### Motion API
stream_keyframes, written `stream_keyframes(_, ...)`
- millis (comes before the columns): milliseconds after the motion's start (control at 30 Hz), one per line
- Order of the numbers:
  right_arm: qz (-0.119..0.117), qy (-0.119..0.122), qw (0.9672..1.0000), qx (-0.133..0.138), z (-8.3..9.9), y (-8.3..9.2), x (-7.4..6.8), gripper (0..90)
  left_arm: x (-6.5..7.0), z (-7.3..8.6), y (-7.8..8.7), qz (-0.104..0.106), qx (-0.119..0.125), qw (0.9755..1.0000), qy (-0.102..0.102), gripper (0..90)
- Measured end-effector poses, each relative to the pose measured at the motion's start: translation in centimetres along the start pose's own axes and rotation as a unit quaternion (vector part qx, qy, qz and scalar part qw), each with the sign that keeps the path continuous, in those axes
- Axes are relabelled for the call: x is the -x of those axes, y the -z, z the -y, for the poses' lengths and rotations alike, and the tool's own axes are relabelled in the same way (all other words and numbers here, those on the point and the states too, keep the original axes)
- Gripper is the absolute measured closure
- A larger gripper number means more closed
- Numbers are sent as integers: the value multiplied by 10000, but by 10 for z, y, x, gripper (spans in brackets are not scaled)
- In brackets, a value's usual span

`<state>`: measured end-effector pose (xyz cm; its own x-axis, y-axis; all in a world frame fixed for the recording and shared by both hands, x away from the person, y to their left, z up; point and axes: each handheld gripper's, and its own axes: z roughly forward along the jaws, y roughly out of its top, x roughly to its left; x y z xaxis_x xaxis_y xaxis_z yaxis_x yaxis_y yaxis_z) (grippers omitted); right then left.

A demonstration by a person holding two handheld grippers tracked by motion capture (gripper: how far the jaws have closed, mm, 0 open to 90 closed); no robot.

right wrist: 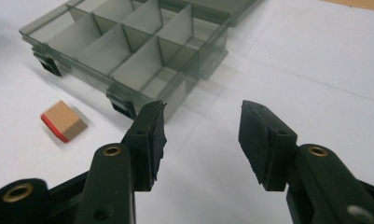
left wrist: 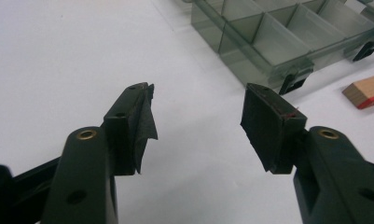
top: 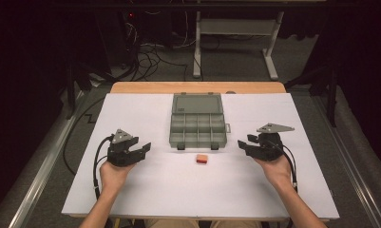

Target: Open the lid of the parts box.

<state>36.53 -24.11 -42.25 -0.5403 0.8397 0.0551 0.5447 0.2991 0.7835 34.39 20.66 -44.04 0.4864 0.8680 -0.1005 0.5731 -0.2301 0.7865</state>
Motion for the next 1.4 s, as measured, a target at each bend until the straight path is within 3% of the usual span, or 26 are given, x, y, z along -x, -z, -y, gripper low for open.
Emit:
stream_keyframes(200,44,-115,9999,56,16,9,8,502,-1,19,11,-88,166,9998,106,418)
stream_keyframes(500,91,-129,9996,224,30,21,12,479,1,35,15,-47,268,9996,125,408)
stream_keyframes(867,91,-130,9986,503,50,36,15,440,3,46,25,-6,492,9987,147,394)
stream_keyframes(1200,262,-204,9958,853,82,53,23,384,4,57,31,97,683,9974,204,380)
stream_keyframes(1400,257,-226,9941,1032,92,60,25,361,3,60,35,151,756,9966,288,374)
